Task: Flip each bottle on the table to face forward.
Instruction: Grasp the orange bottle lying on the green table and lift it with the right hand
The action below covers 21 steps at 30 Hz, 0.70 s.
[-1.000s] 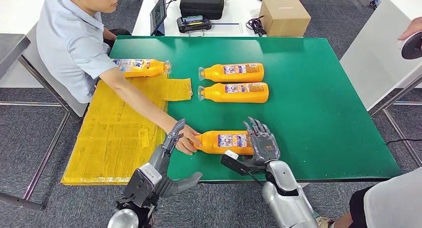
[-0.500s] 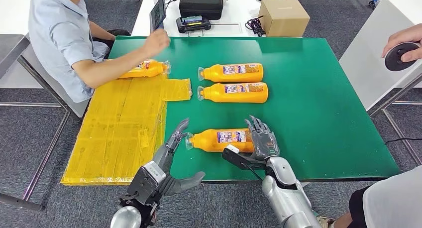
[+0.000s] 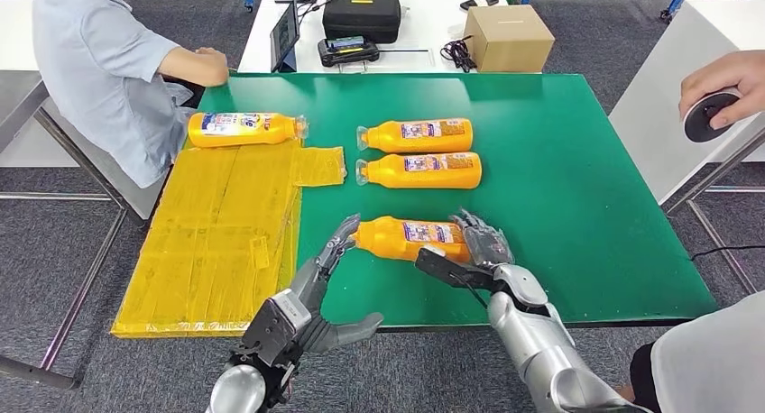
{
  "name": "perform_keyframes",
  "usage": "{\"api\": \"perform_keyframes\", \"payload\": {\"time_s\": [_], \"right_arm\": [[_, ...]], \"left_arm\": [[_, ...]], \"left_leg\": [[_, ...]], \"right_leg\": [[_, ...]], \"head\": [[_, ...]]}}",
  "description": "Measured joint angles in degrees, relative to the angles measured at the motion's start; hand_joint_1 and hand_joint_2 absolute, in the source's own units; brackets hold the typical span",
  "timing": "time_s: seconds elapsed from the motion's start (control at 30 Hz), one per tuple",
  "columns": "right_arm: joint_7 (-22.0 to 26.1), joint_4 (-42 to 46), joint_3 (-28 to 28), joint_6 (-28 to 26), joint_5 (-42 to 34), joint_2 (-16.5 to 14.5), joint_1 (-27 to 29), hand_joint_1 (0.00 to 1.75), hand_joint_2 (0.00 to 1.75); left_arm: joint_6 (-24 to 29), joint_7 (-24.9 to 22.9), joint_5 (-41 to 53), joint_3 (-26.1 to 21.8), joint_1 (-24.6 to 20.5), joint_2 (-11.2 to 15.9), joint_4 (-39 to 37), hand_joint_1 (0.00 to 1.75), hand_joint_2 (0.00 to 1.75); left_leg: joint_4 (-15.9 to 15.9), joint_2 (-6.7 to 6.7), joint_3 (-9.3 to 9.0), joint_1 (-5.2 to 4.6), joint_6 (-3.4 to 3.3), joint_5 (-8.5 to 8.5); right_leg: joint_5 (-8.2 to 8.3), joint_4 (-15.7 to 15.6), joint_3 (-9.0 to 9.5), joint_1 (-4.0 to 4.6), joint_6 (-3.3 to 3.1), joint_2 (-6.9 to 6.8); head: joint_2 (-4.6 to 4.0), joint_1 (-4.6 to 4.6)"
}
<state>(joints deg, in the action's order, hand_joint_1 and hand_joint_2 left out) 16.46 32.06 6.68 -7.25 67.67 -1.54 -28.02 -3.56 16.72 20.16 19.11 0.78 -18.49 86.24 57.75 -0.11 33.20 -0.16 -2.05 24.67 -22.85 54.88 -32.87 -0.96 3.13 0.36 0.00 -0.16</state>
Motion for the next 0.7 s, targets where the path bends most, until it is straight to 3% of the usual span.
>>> {"api": "perform_keyframes", "payload": {"time_s": [0.4, 0.6, 0.7], "right_arm": [[7.1, -3.2, 2.5, 0.0, -3.3, 2.0, -1.5, 1.75, 1.75], [13.4, -2.9, 1.1, 2.5, -12.8, 2.0, -0.4, 1.75, 1.75], [14.7, -0.7, -0.5, 4.6, -18.6, 1.6, 1.4, 1.75, 1.75]], "left_arm": [[-0.4, 0.5, -0.9, 1.2, -1.4, 0.0, -2.0, 0.00, 1.75], [0.7, 1.4, -2.0, 1.4, -1.6, 0.1, -2.1, 0.00, 1.75], [5.4, 3.0, -4.0, 1.2, -1.5, 0.1, -1.6, 0.00, 1.75]], "left_leg": [[0.0, -0.02, -0.19, 0.00, 0.04, 0.09], [0.0, 0.05, -0.13, 0.01, 0.04, 0.08], [0.0, 0.00, -0.05, 0.04, 0.04, 0.08]], "right_leg": [[-0.09, 0.0, 0.24, -0.01, 0.07, 0.00], [-0.03, 0.0, 0.51, 0.00, 0.03, 0.04], [-0.04, 0.0, 0.49, 0.02, 0.02, 0.03]], "head": [[0.00, 0.01], [0.00, 0.01], [0.00, 0.01]]}}
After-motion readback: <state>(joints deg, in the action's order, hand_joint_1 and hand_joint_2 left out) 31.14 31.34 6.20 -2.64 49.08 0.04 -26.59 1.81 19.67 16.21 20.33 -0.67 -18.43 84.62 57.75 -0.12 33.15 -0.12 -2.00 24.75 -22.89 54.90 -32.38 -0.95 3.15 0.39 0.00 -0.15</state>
